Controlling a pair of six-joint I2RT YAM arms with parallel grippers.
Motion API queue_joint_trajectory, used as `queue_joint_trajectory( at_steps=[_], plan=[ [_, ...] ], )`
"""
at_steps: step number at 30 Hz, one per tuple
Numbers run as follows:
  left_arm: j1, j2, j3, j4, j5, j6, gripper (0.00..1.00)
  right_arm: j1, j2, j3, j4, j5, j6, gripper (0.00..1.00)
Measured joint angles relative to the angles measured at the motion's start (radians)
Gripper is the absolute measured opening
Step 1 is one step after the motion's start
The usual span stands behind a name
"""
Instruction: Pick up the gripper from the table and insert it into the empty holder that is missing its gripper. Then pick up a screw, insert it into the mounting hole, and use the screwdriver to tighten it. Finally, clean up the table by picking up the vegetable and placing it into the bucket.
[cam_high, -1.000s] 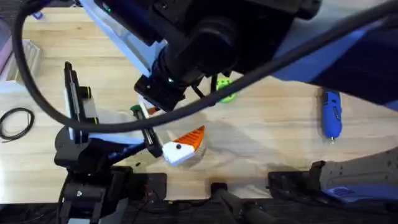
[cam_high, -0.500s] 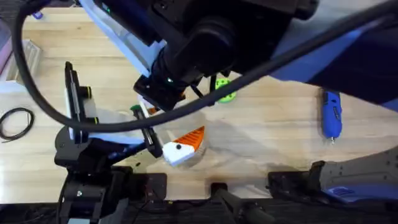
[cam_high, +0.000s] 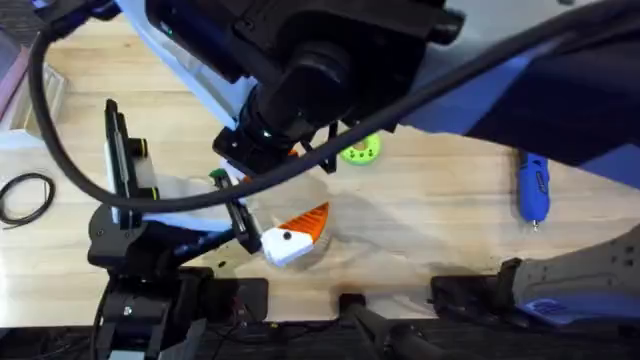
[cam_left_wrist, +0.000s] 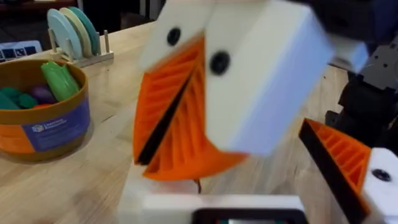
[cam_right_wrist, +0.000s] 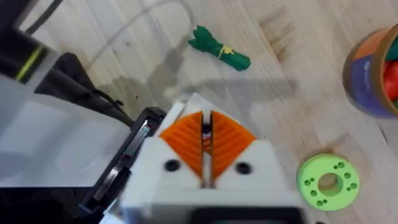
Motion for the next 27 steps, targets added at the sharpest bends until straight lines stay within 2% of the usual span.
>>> queue_joint_trajectory(
  at_steps=[1,4,6,7,15,18,22,27],
  plan=[
    [0.000,0.000,0.000,0.000,0.000,0.000,0.987,0.000,0.000,0.000,0.000,0.007,0.000,0.269],
    [0.000,0.000,0.000,0.000,0.000,0.000,0.988,-0.011,0.000,0.000,0.000,0.027,0.000,0.582],
    [0.000,0.000,0.000,0.000,0.000,0.000,0.987,-0.020,-0.003,0.000,0.001,0.050,0.001,0.876],
    [0.000,0.000,0.000,0.000,0.001,0.001,0.987,-0.029,-0.007,0.000,-0.001,0.057,-0.001,0.964],
    [0.000,0.000,0.000,0.000,0.003,0.005,0.987,-0.073,-0.071,0.000,-0.041,0.010,0.029,0.991],
    [0.000,0.000,0.000,0.000,0.003,0.005,0.987,-0.153,-0.130,0.000,-0.082,-0.020,0.058,0.991],
    [0.000,0.000,0.000,0.000,0.003,0.005,0.987,-0.294,-0.206,-0.008,-0.140,-0.123,0.099,0.992],
    [0.000,0.000,0.000,0.000,0.003,0.007,0.985,-0.436,-0.324,-0.141,-0.141,-0.235,0.123,0.991]
  ],
)
